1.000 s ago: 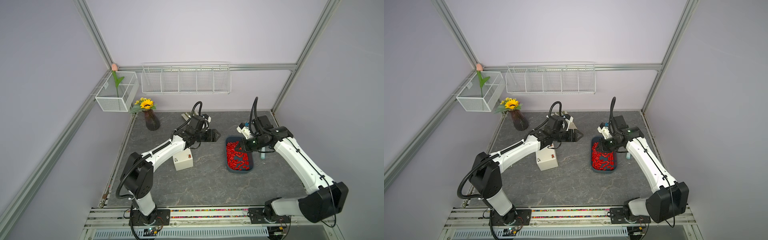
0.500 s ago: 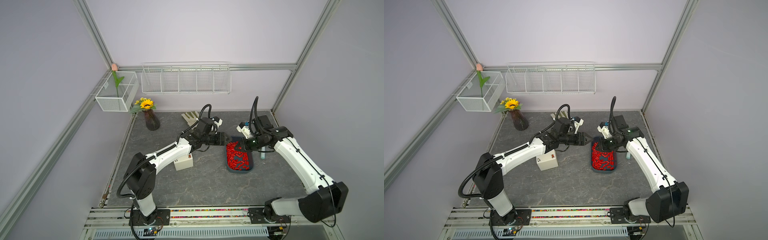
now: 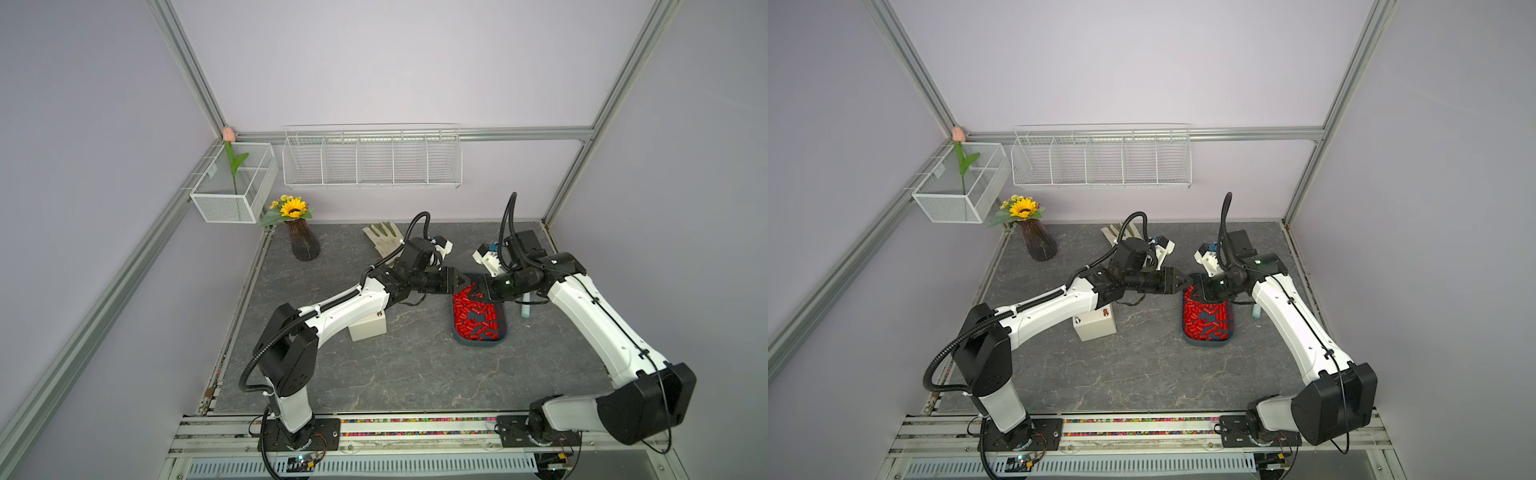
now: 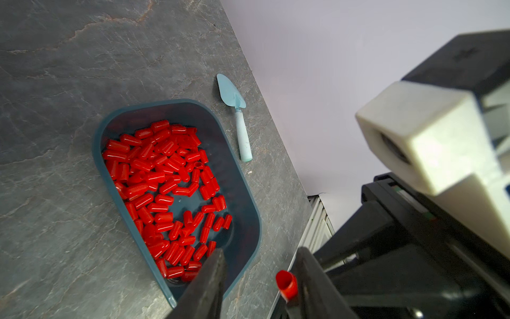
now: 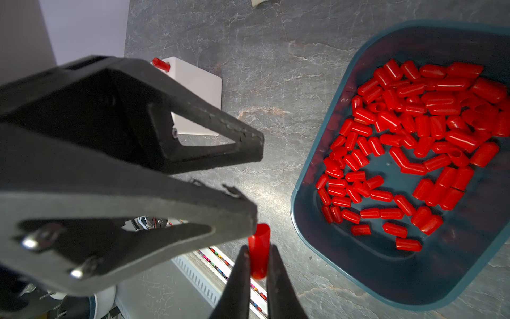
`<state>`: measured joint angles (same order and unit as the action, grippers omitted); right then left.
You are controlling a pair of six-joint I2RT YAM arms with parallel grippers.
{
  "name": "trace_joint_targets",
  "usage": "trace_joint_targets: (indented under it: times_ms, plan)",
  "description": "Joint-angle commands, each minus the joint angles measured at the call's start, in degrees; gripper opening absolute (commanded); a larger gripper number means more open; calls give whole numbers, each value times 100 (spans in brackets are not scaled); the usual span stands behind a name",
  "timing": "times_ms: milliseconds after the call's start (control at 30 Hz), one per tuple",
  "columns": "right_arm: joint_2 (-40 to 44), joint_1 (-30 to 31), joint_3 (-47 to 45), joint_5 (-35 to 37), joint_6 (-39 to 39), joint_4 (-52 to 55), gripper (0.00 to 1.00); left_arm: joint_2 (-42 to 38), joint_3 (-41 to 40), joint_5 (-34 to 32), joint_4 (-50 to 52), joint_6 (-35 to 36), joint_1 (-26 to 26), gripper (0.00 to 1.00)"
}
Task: Cover the protruding screws with screw protection sleeves
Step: Adjust the screw protection sleeve.
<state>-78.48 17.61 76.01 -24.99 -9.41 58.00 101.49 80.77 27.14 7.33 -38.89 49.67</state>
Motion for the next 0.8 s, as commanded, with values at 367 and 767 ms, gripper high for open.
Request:
trace_joint_targets:
  times_ms: [367,767]
  plan:
    - [-42,-42,129,-76,43,-104,14,67,100,152,-234,-162,135,40]
    - [-28,-45,168,-46,-2,-174,14,61,18,188,-356,-259,198,32]
